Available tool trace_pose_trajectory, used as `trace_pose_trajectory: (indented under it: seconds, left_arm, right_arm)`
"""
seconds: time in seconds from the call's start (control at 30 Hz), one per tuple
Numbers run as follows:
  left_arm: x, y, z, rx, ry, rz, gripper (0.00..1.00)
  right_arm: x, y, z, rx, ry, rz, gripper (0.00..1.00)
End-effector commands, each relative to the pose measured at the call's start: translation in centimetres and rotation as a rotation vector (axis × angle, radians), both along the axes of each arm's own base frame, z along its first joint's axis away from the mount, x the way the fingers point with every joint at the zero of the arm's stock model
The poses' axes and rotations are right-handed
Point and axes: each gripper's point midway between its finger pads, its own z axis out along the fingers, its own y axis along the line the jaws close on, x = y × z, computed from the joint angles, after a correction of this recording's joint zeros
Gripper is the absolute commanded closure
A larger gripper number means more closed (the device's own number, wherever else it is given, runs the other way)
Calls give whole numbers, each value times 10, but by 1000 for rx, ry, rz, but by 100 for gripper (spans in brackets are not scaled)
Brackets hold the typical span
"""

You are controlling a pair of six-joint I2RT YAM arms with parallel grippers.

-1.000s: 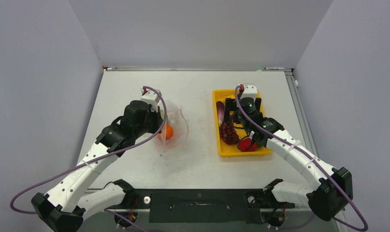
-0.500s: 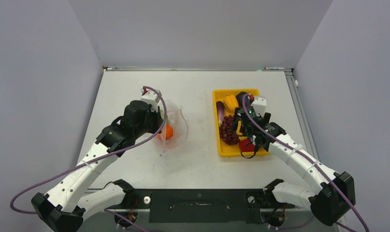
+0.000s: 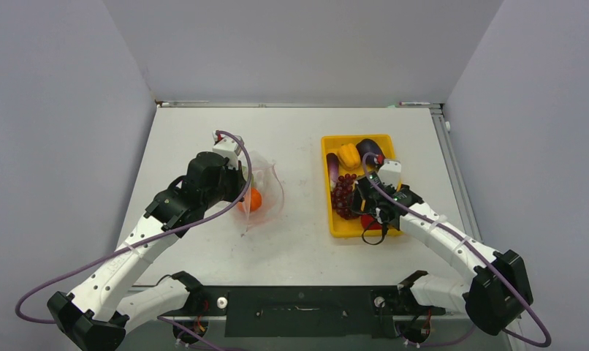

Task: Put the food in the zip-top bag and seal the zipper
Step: Pick up the fake vegetable from the bin.

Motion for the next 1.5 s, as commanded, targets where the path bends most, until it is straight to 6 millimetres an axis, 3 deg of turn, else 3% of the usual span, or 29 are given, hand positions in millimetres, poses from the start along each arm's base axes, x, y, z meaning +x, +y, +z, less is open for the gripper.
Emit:
trace_pose_trajectory:
  seconds: [0.0,0.37,0.7,0.9,1.17,1.33,1.47]
  left_arm:
    - [7,-3,14,-24,-54,-5,100]
    - [7,-3,14,-25,-54,-7,100]
    - [7,-3,15,-24,-55,-4,100]
    - [6,-3,15,-25,-54,-7,100]
    - [6,-3,15,-28,-56,-9,100]
    - [6,-3,15,-26,-56,-10,100]
    - [6,-4,15,-25,-54,-10,100]
  right_arm:
    - [-8,-9,-13,-22,29,-41,10]
    - [-23,-7,-38,15,84,-31,10]
    - [-24,-6,-47,15,92,-26,10]
    - [-21,-3,-48,18,88,-16,2]
    - [-15,-1,-41,25,65,-1,26]
    - [-10,2,-32,25,48,16,53]
    - [-4,2,-16,8,22,34,67]
